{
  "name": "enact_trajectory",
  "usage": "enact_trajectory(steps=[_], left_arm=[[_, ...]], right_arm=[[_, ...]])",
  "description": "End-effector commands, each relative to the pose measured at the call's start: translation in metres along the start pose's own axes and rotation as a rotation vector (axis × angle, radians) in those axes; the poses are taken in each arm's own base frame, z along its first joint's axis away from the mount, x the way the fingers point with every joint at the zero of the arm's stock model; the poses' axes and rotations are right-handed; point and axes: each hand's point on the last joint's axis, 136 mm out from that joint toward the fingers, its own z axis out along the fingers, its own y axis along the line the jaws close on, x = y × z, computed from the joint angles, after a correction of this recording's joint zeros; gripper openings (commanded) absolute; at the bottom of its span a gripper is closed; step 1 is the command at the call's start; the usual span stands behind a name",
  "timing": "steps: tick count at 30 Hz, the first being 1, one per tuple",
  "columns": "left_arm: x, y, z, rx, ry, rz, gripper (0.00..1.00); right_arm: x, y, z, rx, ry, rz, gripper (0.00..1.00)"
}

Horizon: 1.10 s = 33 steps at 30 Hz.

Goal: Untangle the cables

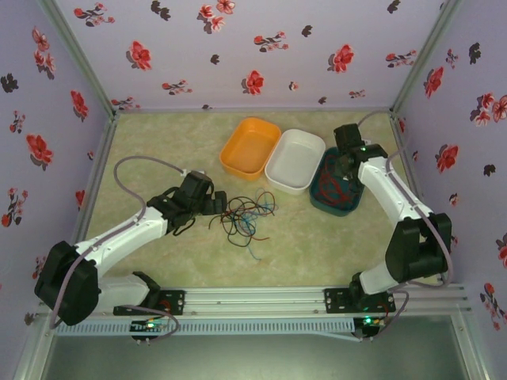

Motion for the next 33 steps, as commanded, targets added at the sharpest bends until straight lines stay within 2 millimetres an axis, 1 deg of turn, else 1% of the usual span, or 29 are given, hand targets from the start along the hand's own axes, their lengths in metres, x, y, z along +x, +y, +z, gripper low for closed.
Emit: enact_trajectory(steps=[1, 5, 9, 14, 16, 18, 20, 22, 23, 30, 33], left_arm=[[-0.007, -0.003, -0.001, 0.015, -0.014, -0.005, 1.0], [-0.006, -0.003, 0.0, 0.016, -0.013, -0.008, 1.0], [-0.005, -0.002, 0.0, 0.015, -0.012, -0.008, 1.0], [-0.003, -0.002, 0.003, 0.009, -0.002, -0.006, 1.0], [-0.003, -0.002, 0.004, 0.01, -0.001, -0.007, 1.0], [-0.003, -0.002, 0.004, 0.01, -0.002, -0.009, 1.0], [-0.002, -0.001, 0.004, 0.008, 0.0, -0.009, 1.0], [-0.002, -0.001, 0.004, 0.007, 0.0, -0.006, 1.0], [-0.002, -0.001, 0.004, 0.008, -0.001, -0.008, 1.0], [0.0, -0.001, 0.005, 0.008, 0.01, -0.002, 1.0], [-0.001, -0.002, 0.005, 0.011, 0.009, -0.005, 1.0]], right_arm=[[0.015, -0.011, 0.008, 0.056, 0.026, 0.015, 0.47], [0.022, -0.01, 0.025, 0.085, 0.056, 0.001, 0.46], [0.023, -0.014, 0.039, 0.143, 0.067, -0.026, 0.46], [0.021, -0.008, 0.058, 0.148, 0.09, -0.046, 0.45], [0.02, -0.006, 0.063, 0.15, 0.099, -0.045, 0.41], [0.019, -0.005, 0.066, 0.144, 0.103, -0.042, 0.29], [0.017, -0.001, 0.066, 0.122, 0.104, -0.032, 0.13], [0.017, 0.007, 0.064, 0.067, 0.105, -0.008, 0.04], [0.017, 0.012, 0.062, 0.024, 0.109, 0.012, 0.01], [0.016, 0.029, 0.045, -0.205, 0.142, 0.153, 0.0], [0.018, 0.026, 0.039, -0.222, 0.161, 0.174, 0.01]])
